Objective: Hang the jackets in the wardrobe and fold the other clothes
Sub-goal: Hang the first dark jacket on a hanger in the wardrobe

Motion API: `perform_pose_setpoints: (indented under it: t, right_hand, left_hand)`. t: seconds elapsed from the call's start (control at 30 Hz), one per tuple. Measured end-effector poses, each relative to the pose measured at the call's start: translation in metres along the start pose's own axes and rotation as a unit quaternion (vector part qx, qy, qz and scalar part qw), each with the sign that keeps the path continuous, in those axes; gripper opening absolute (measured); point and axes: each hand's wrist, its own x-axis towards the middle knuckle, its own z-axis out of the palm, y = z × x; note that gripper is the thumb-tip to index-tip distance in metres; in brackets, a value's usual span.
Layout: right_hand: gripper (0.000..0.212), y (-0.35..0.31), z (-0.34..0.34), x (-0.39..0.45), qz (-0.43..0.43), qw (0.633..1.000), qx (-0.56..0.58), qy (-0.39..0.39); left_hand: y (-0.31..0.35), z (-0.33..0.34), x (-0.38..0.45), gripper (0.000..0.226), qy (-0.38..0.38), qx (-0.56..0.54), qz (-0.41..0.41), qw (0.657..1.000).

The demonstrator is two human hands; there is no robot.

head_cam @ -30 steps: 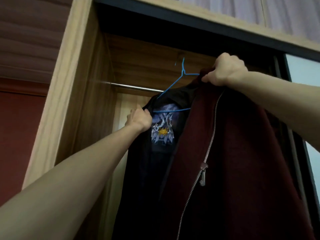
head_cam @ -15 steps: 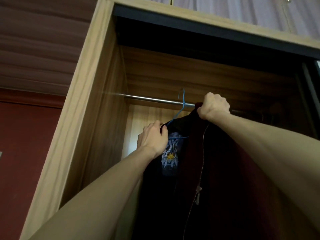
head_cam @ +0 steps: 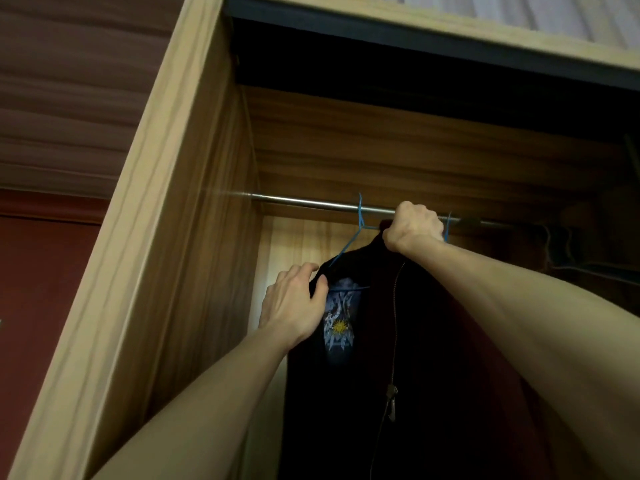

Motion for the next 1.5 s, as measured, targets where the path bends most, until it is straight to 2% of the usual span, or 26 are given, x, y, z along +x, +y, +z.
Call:
perform_pose_setpoints:
  t: [0.17,0.5,0.67,0.83,1.0,1.13,1.5]
  right_hand:
    - [0.031,-0.004,0.019,-0.004,0.004,1.000,-0.013,-0.014]
    - [0.030,-0.022,0.005,-0.013,-0.007,0.998,-0.050,-0.047]
    - [0.043,-0.013,-0.008,-0.022,-0.011,0.995,-0.045,-0.089]
    - [0.052,0.011,-0.024,-0.028,-0.004,0.991,0.058,-0.123]
    - [0.063,0.043,-0.026,-0.040,-0.003,0.969,0.224,-0.102]
    - [0.065,0.068,-0.031,-0.060,-0.024,0.953,0.291,-0.078]
    - [0.062,0.124,-0.035,-0.161,-0.183,0.905,0.382,-0.051]
  left_hand:
    - [0.001,0.003,0.005,0.045,0.002,-0.001,0.006,1.000]
    - [0.006,-0.003,0.003,0.046,0.002,-0.006,0.009,1.000]
    - [0.010,-0.012,-0.002,0.048,0.000,0.001,-0.002,1.000]
    - [0.018,-0.019,-0.011,0.047,-0.006,-0.001,0.006,1.000]
    - [0.028,-0.029,-0.030,0.046,-0.008,-0.004,0.003,1.000]
    - [0.036,-0.036,-0.048,0.045,-0.012,-0.010,-0.011,1.000]
    - [0.072,-0.066,-0.137,0.048,-0.034,-0.017,-0.025,0.999]
